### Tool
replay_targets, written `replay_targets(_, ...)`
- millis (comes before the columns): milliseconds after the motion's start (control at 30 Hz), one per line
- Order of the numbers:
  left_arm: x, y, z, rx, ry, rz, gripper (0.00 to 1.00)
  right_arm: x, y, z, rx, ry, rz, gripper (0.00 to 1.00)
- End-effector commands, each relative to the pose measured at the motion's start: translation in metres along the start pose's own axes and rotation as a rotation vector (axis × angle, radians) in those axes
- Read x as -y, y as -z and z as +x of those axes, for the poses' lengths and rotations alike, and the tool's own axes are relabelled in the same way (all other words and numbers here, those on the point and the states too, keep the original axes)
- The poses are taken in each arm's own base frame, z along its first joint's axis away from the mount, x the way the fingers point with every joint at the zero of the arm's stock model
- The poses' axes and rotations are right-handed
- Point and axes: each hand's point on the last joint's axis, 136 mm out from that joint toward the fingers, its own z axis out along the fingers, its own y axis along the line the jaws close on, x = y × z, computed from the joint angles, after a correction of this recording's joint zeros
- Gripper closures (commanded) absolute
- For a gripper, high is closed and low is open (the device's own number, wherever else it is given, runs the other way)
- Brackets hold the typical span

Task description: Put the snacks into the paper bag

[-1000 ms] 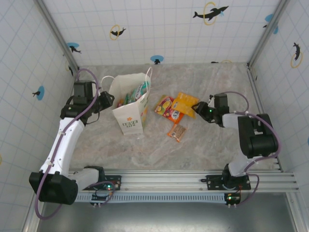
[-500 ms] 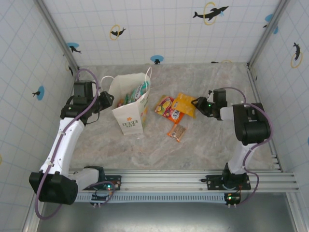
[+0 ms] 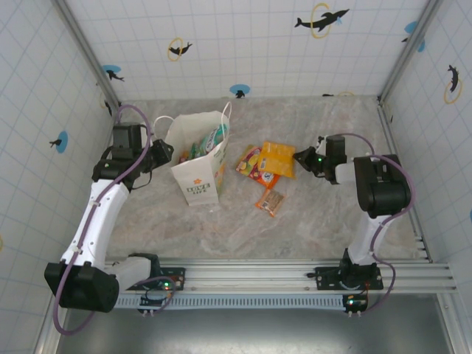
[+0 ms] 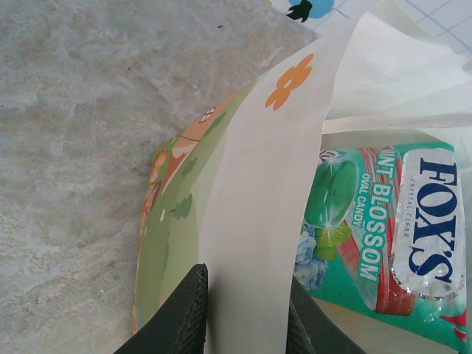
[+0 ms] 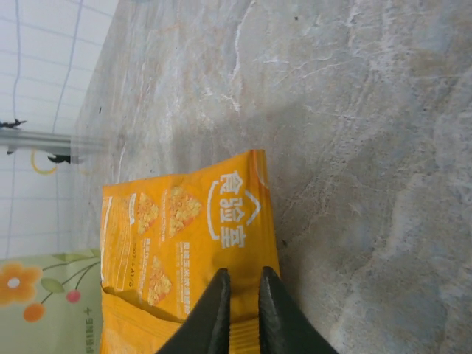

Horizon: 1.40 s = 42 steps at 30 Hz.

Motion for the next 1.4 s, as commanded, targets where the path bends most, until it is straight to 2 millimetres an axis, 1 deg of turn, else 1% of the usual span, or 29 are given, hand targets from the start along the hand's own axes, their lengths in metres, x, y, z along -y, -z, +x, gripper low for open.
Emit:
replay_targets(0, 0.0, 0.004, -0.002, 0.014, 0.001, -0.003, 0.73, -0.013, 0.007, -0.006, 0.033, 0.026, -0.042, 0.89)
replay_targets(67, 0.0, 0.005, -0.003, 0.016, -0.002, -0.003, 0.73, -0.017, 0.012, -0.009, 0.049, 0.039, -0.042, 0.92)
replay_targets(100, 0.0, 0.005, -0.002, 0.017, -0.003, -0.004, 0.73, -0.019, 0.014, -0.01, 0.057, 0.046, -0.04, 0.91)
replay_targets(133, -0.001, 0.005, -0.002, 0.017, -0.003, -0.006, 0.74, -0.019, 0.015, -0.011, 0.059, 0.056, -0.03, 0.86)
replay_targets(167, 0.0, 0.005, -0.003, 0.019, -0.005, -0.003, 0.74, -0.016, 0.015, -0.012, 0.055, 0.059, -0.014, 0.78)
replay_targets(233, 0.0, 0.005, -0.003, 0.018, -0.005, -0.005, 0.74, -0.013, 0.012, -0.012, 0.033, 0.072, 0.006, 0.57)
replay_targets(267, 0.0, 0.005, -0.002, 0.018, -0.006, -0.004, 0.74, -0.013, 0.009, -0.012, 0.019, 0.079, 0.008, 0.52)
replay_targets(300, -0.001, 0.005, -0.003, 0.018, -0.004, -0.004, 0.74, -0.013, 0.007, -0.013, 0.01, 0.086, 0.004, 0.48)
replay_targets(367, 0.0, 0.005, -0.002, 0.017, -0.005, -0.004, 0.74, -0.01, 0.001, -0.013, -0.002, 0.092, 0.003, 0.38)
replay_targets(433, 0.0, 0.005, -0.003, 0.018, -0.004, -0.005, 0.74, -0.007, -0.006, -0.015, -0.018, 0.097, 0.001, 0.35)
replay_targets(500, 0.0, 0.005, -0.003, 0.018, -0.005, -0.004, 0.74, -0.004, -0.014, -0.015, -0.041, 0.101, -0.007, 0.35)
replay_targets(567, 0.0, 0.004, -0.003, 0.017, -0.003, -0.005, 0.74, -0.006, -0.022, -0.015, -0.066, 0.107, -0.036, 0.35)
replay_targets(733, 0.001, 0.006, -0.006, 0.025, 0.002, -0.005, 0.74, -0.005, -0.033, -0.02, -0.086, 0.135, -0.059, 0.35)
replay_targets(867, 0.0, 0.008, -0.007, 0.033, 0.001, -0.013, 0.74, -0.015, -0.04, -0.017, -0.129, 0.142, -0.134, 0.36)
replay_targets(1000, -0.002, 0.007, -0.005, 0.026, 0.003, -0.019, 0.74, -0.028, -0.035, -0.002, -0.178, 0.167, -0.192, 0.38)
replay_targets(1100, -0.001, 0.006, -0.004, 0.027, 0.005, -0.01, 0.74, -0.027, -0.026, 0.007, -0.188, 0.187, -0.188, 0.38)
replay_targets(1167, 0.0, 0.005, -0.004, 0.023, 0.003, -0.006, 0.74, -0.027, -0.02, 0.01, -0.188, 0.185, -0.19, 0.41)
replay_targets(1367, 0.0, 0.005, -0.003, 0.021, 0.0, -0.001, 0.74, -0.027, -0.011, 0.024, -0.179, 0.17, -0.211, 0.55)
